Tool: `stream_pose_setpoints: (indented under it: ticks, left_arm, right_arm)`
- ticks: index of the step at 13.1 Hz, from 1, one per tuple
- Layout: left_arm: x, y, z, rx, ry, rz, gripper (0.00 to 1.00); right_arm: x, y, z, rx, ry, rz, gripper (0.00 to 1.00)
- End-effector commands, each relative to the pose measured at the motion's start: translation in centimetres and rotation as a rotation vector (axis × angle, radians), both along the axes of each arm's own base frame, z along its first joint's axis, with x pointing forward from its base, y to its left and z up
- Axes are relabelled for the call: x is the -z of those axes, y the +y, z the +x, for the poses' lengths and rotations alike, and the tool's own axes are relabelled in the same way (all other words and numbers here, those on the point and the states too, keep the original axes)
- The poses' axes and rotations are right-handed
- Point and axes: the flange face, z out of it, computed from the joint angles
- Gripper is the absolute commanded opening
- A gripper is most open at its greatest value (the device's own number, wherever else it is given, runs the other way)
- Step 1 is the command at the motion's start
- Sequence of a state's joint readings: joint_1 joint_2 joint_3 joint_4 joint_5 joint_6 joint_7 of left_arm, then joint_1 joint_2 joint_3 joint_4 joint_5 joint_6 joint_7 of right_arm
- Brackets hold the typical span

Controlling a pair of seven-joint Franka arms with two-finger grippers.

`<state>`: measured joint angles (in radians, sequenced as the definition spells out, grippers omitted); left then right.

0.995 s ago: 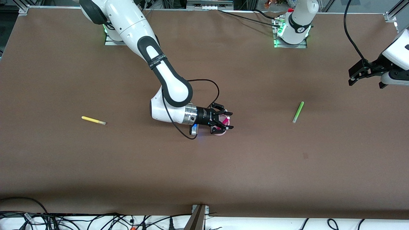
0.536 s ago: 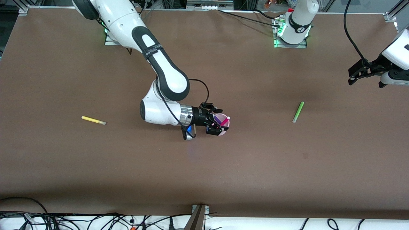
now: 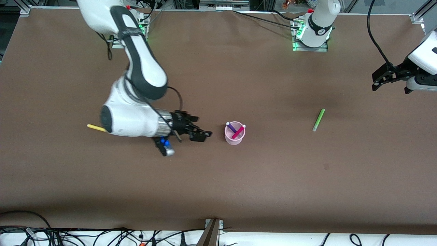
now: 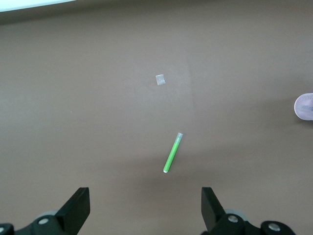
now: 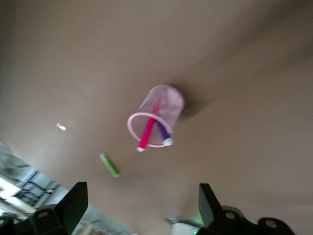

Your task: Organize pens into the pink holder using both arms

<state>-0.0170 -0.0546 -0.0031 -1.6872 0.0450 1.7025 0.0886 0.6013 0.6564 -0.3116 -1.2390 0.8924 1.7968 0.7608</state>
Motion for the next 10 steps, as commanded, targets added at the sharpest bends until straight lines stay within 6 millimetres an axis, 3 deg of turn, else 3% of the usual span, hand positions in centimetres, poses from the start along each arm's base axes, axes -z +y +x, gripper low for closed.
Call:
stream_pose_setpoints:
  ticks: [1, 3, 5, 7, 10]
  left_arm:
    - [-0.6, -0.3, 0.2, -0.005, 0.007, -0.016, 1.00]
    - [-0.6, -0.3, 0.2, -0.005, 0.006, -0.016, 1.00]
    - [-0.6, -0.3, 0.2, -0.005, 0.006, -0.016, 1.00]
    - [-0.6, -0.3, 0.2, -0.005, 0.007, -0.016, 1.00]
    - [-0.6, -0.5, 0.2, -0.002, 0.009, -0.015, 1.00]
  right_arm:
    - [-4.1, -7.2, -0.8, -0.114, -0.051, -0.027, 1.00]
    - [-7.1, -13.1, -2.3, -0.218, -0.131, -0.045, 1.00]
    - [-9.5, -16.9, -4.8, -0.374, -0.218, -0.143, 1.00]
    - [-11.8, -19.5, -7.1, -0.437, -0.234, -0.245, 1.00]
    - [-15.5, -21.1, -9.5, -0.608, -0.281, -0.397, 1.00]
